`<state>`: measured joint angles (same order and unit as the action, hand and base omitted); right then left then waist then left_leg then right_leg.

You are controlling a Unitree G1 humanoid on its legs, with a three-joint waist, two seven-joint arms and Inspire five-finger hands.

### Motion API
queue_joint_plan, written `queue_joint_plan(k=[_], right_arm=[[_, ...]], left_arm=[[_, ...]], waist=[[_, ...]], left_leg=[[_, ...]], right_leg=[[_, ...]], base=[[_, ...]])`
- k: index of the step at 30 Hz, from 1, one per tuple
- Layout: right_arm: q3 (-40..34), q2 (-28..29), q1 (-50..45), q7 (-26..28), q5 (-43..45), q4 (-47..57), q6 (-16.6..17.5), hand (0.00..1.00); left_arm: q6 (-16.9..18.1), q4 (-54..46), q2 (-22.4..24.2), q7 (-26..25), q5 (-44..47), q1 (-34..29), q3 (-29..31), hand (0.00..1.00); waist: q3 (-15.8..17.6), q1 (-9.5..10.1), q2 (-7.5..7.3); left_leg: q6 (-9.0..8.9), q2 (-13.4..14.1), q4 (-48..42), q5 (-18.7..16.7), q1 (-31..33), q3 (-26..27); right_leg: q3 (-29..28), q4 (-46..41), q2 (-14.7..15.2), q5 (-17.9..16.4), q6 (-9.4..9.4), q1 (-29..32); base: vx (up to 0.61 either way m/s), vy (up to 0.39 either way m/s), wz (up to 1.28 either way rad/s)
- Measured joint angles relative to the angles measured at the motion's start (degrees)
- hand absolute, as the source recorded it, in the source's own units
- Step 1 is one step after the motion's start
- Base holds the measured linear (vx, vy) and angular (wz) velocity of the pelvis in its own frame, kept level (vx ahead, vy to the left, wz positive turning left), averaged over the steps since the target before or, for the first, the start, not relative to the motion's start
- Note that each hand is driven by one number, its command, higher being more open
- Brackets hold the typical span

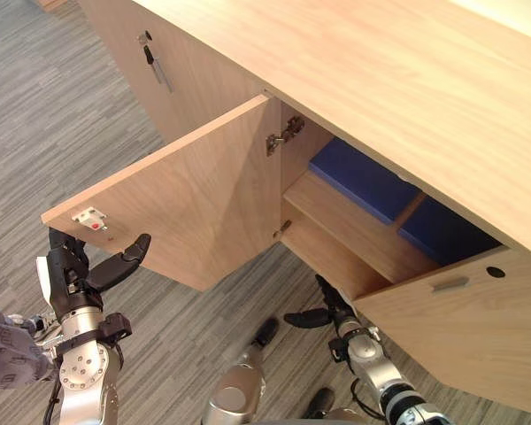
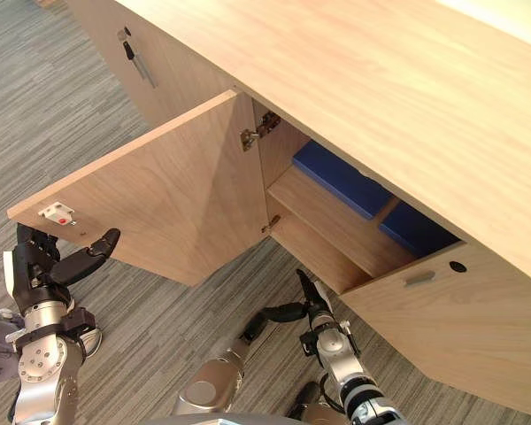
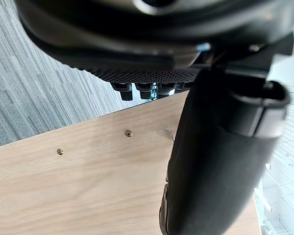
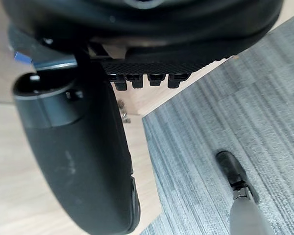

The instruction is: Walk over to the cabinet, pick up the folder, carry it to the office cabinet, place the folder inside the office cabinet, then close the office cabinet door

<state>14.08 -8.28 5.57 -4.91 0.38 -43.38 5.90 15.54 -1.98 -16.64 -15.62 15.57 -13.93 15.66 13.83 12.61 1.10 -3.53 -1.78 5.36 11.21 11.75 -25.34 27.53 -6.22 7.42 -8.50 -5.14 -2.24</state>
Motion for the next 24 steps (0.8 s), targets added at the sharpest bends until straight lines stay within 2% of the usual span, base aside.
queue_joint_plan(k=[3, 8, 10, 13, 16, 18, 21, 22, 23, 24], right_arm=[[-0.94, 0.57, -2.32, -0.03, -0.01, 1.44, 0.01, 1.00], [-4.88, 2.57, -7.12, -1.72, -0.08, 3.70, 0.08, 1.00], [-4.89, 3.15, -7.66, -2.69, -0.07, 3.69, 0.07, 1.00], [-4.86, 4.04, -7.44, -2.82, -0.06, 3.59, 0.07, 1.00], [-4.74, 4.73, -5.50, -2.86, -0.06, 2.96, 0.07, 1.00], [-4.65, 4.94, -4.48, -3.09, -0.05, 2.79, 0.12, 1.00], [-4.48, 5.37, -3.16, -3.29, 0.00, 1.68, 0.19, 1.00], [-4.46, 5.83, -2.58, -3.58, 0.01, 1.56, 0.21, 1.00], [-3.61, 6.61, -1.66, -3.88, 0.02, 1.32, 0.31, 1.00], [-3.43, 6.53, -1.41, -3.93, 0.05, 1.26, 0.35, 1.00]], left_arm=[[0.50, -2.66, 2.37, -1.21, -1.06, -3.47, -0.08, 1.00], [4.93, -9.58, 9.99, -2.07, -1.17, -14.75, -7.33, 1.00], [6.51, -10.70, 10.26, -2.06, -1.06, -18.86, -11.27, 1.00], [6.67, -8.47, 9.22, -1.99, -0.17, -20.16, -15.00, 1.00], [6.53, -2.12, 7.02, -1.84, 1.57, -19.93, -19.30, 1.00], [4.83, 2.30, 6.07, -1.24, 1.98, -18.96, -22.11, 1.00], [-0.20, 9.99, 5.17, 0.95, 2.97, -15.95, -27.53, 1.00], [-2.39, 12.61, 4.16, 1.88, 2.98, -13.67, -31.03, 1.00], [-4.09, 13.89, 3.49, 2.72, 1.94, -10.56, -33.85, 1.00], [-4.67, 14.08, 2.86, 3.60, 1.28, -8.25, -35.33, 1.00]], waist=[[-0.79, 0.02, -1.18], [-1.51, -0.46, -2.37], [-1.52, -0.51, -2.36], [-1.51, -0.51, -2.35], [-1.49, -0.63, -2.38], [-1.38, -1.23, -2.35], [-1.25, -3.67, -2.37], [-1.00, -4.94, -2.82], [-0.34, -6.53, -4.01], [-0.31, -7.08, -3.99]], left_leg=[[-0.15, 0.76, 0.03, -0.11, 0.04, 2.09], [-0.30, 1.55, 0.00, 0.01, 0.42, 5.84], [-0.46, 2.28, 0.00, 0.11, 1.11, 7.44], [-1.49, 3.34, -0.02, 0.80, 2.39, 8.97], [-2.17, 5.01, -0.01, 0.59, 4.72, 12.04], [-2.43, 5.33, -0.26, 0.49, 5.78, 13.78], [-2.29, 5.34, -0.18, 0.48, 6.65, 15.50], [-3.27, 5.25, -0.25, -0.40, 7.23, 17.48], [-1.03, 4.33, -4.71, 0.07, 8.77, 19.98], [0.98, 4.10, -8.29, -1.97, 9.35, 20.59]], right_leg=[[-1.90, -0.78, -0.12, -0.02, 0.09, 1.23], [-2.91, -1.07, 0.05, 0.22, 0.01, 2.26], [-3.11, -1.25, -0.23, 0.32, 0.13, 3.06], [-3.72, -1.31, -0.90, 0.80, 0.75, 4.62], [-6.12, -0.33, -1.95, 2.14, 1.19, 7.77], [-7.62, 0.35, -2.07, 3.08, 1.11, 9.27], [-10.96, -0.10, -2.24, 3.18, 0.93, 11.20], [-12.87, -0.21, -1.89, 3.41, 1.15, 12.63], [-14.37, -0.26, -0.41, 3.74, 1.65, 14.24], [-15.40, -0.18, -0.29, 4.18, 1.52, 15.01]], base=[[-0.07, 0.000, -0.31], [-0.08, 0.028, -0.08], [-0.09, 0.014, -0.02], [-0.10, -0.003, -0.13], [-0.10, 0.009, -0.38], [-0.09, 0.040, -0.39], [-0.05, 0.048, -0.30], [-0.04, 0.086, -0.44], [-0.03, 0.077, -0.57], [0.01, 0.108, -0.83]])
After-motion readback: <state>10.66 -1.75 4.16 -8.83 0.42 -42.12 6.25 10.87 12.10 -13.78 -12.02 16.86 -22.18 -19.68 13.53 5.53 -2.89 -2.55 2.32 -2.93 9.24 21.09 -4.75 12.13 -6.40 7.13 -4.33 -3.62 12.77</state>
